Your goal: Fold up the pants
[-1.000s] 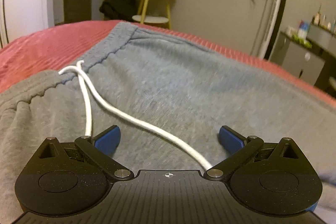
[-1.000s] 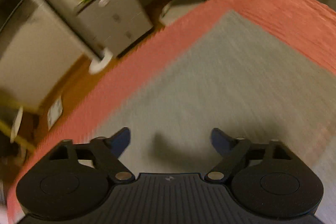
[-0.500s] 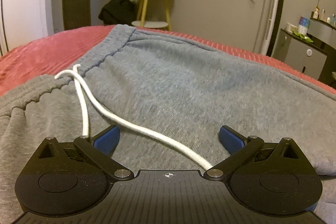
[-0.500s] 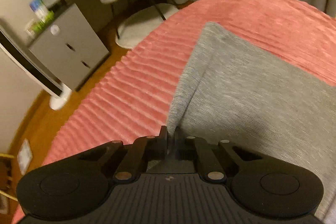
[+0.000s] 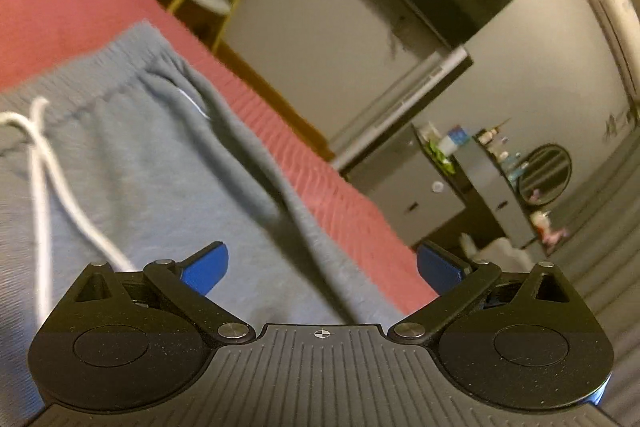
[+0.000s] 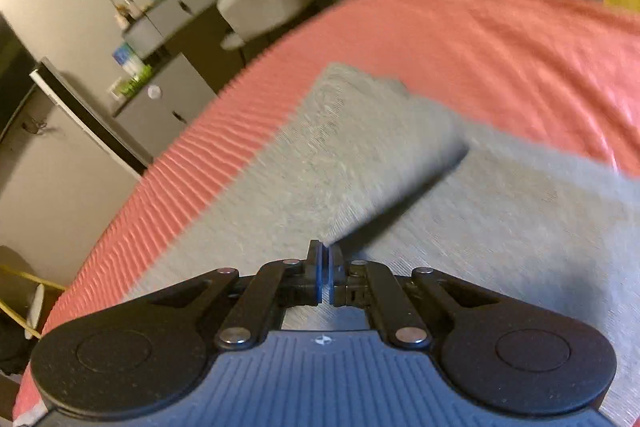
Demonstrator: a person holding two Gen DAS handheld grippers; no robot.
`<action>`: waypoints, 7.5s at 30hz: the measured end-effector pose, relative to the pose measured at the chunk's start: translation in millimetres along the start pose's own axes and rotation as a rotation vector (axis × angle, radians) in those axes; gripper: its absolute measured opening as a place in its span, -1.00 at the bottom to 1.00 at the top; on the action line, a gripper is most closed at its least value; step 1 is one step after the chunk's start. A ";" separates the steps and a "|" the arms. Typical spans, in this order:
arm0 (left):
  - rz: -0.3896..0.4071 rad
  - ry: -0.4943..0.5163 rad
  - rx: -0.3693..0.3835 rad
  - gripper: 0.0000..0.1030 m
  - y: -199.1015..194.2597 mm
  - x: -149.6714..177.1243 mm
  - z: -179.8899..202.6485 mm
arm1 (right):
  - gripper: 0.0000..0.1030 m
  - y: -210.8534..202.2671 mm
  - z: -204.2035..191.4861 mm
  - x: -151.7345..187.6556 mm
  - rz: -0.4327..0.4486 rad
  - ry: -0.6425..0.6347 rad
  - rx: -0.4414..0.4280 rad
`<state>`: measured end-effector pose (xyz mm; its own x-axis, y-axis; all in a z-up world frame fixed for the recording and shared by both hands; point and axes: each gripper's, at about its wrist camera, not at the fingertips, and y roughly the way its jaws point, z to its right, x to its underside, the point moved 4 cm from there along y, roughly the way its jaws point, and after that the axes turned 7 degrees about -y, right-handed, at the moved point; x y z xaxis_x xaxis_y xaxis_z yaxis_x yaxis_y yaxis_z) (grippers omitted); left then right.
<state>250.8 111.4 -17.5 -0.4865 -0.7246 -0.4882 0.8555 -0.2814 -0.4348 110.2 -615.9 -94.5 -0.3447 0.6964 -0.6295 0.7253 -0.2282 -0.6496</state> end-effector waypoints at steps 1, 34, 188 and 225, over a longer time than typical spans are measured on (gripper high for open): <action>-0.027 -0.019 -0.004 0.62 14.8 -6.6 1.3 | -0.95 3.1 5.7 1.7 -0.011 0.017 -0.017; -0.208 -0.052 -0.018 -0.85 -19.7 2.8 28.4 | -0.28 -11.7 50.8 2.1 -0.090 0.280 -0.161; 0.065 0.302 -0.500 0.54 -140.4 97.4 -42.2 | 0.45 -105.5 168.0 62.4 -0.081 0.453 -0.407; -0.028 0.375 -0.495 0.55 -123.0 117.2 -32.7 | -0.63 -117.5 161.2 38.1 0.022 0.216 -0.204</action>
<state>82.7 81.7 -46.0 -0.6138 -0.4256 -0.6649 0.7011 0.0934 -0.7069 -84.2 -672.2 -110.9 -0.2086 0.8265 -0.5228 0.8433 -0.1187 -0.5241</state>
